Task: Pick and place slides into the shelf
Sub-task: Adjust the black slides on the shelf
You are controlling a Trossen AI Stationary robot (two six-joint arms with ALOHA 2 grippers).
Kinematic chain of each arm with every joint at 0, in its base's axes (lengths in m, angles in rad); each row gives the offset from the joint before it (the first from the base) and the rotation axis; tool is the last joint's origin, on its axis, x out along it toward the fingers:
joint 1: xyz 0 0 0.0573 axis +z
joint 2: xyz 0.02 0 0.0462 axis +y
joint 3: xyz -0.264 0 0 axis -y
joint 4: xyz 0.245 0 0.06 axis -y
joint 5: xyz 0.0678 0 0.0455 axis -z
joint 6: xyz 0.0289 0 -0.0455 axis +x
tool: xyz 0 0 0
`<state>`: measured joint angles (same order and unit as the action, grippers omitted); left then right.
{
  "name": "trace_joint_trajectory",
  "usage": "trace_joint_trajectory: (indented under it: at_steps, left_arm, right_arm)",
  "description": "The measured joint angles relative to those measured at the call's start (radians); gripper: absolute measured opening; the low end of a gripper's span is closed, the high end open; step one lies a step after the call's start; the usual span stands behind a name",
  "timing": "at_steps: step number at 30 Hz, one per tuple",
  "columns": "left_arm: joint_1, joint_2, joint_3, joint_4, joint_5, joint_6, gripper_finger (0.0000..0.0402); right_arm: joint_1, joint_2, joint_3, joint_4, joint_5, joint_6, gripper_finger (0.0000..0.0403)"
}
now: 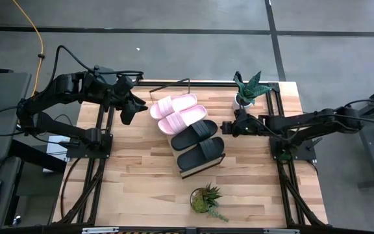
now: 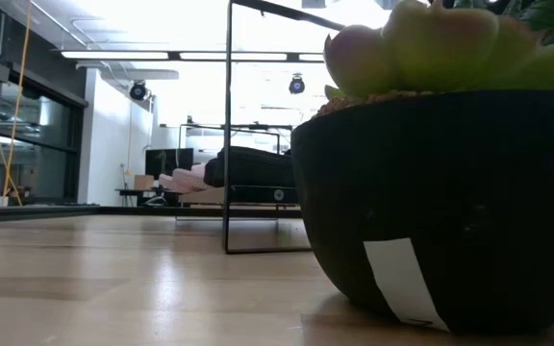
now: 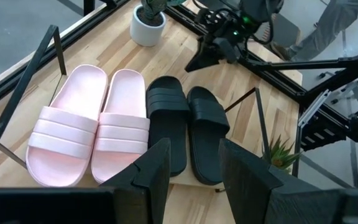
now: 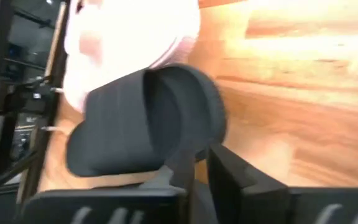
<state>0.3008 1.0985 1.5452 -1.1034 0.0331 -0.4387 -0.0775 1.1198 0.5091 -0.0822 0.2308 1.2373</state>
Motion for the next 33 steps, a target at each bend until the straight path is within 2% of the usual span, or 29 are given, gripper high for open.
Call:
trace_joint_trajectory:
  at_steps: [3, 9, 16, 21, 25, 33]
  left_arm:
    - [0.000, 0.000, 0.000, 0.000, 0.000, -0.002, 0.0127]
    - [0.000, 0.000, 0.000, 0.000, 0.000, -0.003, 0.0127]
    - [0.000, 0.000, 0.000, 0.000, 0.000, -0.004, 0.0126]
    - [0.000, 0.000, 0.000, -0.011, 0.000, -0.011, 0.0126]
    - [0.000, 0.000, 0.000, -0.027, 0.000, -0.011, 0.0127]
    - [0.000, 0.000, 0.000, -0.030, 0.000, -0.011, 0.0126]
  right_arm:
    - [-0.035, 0.001, 0.000, -0.007, -0.039, -0.037, 0.0005]
    - [-0.100, 0.006, 0.000, -0.011, -0.066, -0.063, 0.0008]
    - [-0.153, 0.094, 0.000, 0.026, -0.172, -0.092, 0.0002]
    - [-0.155, 0.159, 0.000, 0.104, -0.156, -0.092, 0.0002]
    - [-0.167, 0.198, 0.000, 0.103, -0.134, -0.085, 0.0002]
    - [-0.172, 0.234, 0.000, 0.175, -0.163, -0.098, 0.0002]
